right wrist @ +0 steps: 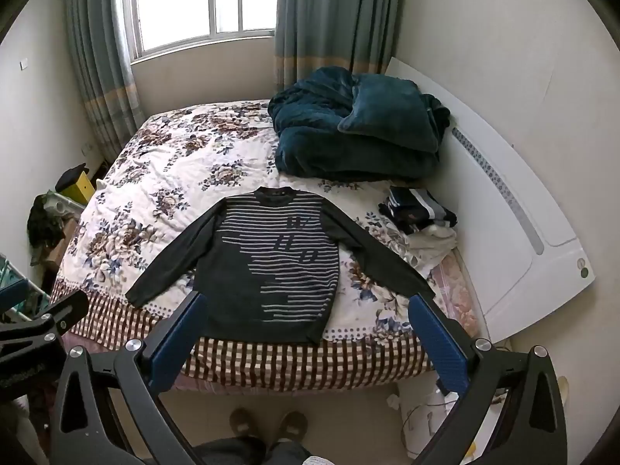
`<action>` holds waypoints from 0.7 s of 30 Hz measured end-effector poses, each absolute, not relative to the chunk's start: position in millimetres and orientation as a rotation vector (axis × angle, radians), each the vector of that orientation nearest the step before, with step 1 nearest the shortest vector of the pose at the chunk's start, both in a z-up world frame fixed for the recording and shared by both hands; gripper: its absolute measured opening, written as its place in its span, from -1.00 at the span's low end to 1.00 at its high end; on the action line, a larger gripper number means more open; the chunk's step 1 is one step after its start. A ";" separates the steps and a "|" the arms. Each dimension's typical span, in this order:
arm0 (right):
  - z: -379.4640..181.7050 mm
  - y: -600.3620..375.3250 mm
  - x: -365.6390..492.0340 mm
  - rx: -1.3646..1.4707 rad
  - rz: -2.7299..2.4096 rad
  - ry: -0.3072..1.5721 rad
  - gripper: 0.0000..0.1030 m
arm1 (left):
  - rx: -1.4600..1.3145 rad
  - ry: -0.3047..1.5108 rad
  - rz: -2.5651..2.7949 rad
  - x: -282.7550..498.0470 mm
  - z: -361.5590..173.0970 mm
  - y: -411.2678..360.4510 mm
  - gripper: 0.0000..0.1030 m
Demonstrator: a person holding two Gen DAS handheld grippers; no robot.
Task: Fold small clothes
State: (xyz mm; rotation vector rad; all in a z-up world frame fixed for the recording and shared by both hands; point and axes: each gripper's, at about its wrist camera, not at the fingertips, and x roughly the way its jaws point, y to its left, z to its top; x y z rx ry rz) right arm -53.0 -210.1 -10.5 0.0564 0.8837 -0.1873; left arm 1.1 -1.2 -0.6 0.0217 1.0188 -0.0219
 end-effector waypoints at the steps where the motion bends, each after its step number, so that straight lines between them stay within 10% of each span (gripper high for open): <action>1: -10.4 -209.0 -52.6 0.040 -0.200 0.886 1.00 | 0.022 1.020 -0.022 1.6 -1.1 -1.9 1.00; 21: -8.4 -210.7 -50.9 0.047 -0.192 0.883 1.00 | 0.011 1.009 -0.023 0.6 4.5 -1.3 1.00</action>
